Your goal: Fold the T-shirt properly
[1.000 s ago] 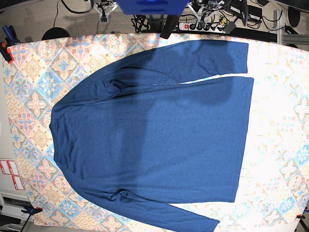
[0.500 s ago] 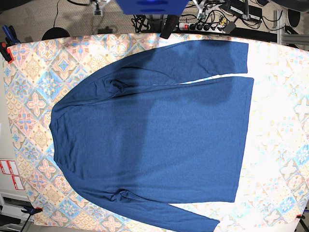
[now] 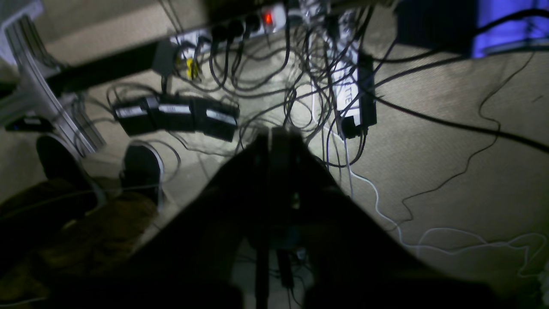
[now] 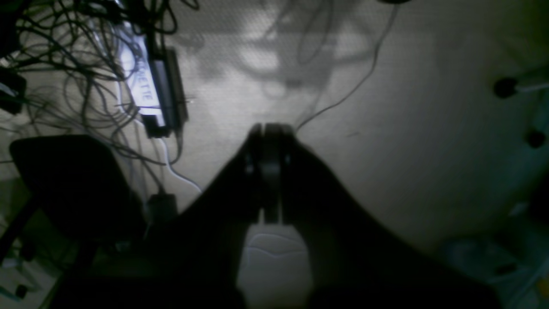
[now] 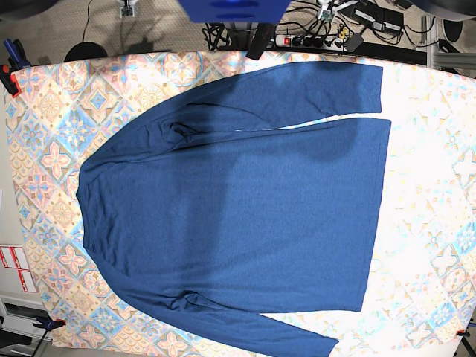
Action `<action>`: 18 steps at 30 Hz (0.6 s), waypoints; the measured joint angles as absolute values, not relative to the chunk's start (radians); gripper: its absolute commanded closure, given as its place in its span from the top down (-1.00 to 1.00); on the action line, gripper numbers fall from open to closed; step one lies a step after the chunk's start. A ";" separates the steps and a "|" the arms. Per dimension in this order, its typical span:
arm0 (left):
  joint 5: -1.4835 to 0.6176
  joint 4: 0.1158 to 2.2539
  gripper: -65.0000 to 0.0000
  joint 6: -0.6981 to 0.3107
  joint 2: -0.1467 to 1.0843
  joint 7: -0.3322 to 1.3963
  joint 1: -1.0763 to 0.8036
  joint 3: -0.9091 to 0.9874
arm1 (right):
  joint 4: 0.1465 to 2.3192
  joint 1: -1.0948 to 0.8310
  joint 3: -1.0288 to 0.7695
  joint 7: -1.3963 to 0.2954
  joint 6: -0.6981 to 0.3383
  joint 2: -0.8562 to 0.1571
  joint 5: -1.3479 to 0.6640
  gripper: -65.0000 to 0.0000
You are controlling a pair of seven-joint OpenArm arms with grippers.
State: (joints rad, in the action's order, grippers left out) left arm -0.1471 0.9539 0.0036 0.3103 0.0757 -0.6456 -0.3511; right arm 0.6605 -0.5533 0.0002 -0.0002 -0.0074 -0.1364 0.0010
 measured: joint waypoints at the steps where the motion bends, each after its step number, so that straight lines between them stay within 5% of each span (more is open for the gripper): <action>1: -0.147 0.986 -1.00 0.004 0.320 0.075 -0.663 -0.351 | 0.686 -0.569 0.000 -0.001 -0.013 -0.137 0.001 -1.00; 18: -0.140 1.449 -1.00 0.011 0.365 0.086 -0.939 -0.215 | 1.266 -0.890 -0.175 -0.014 -0.014 -0.155 0.004 -1.00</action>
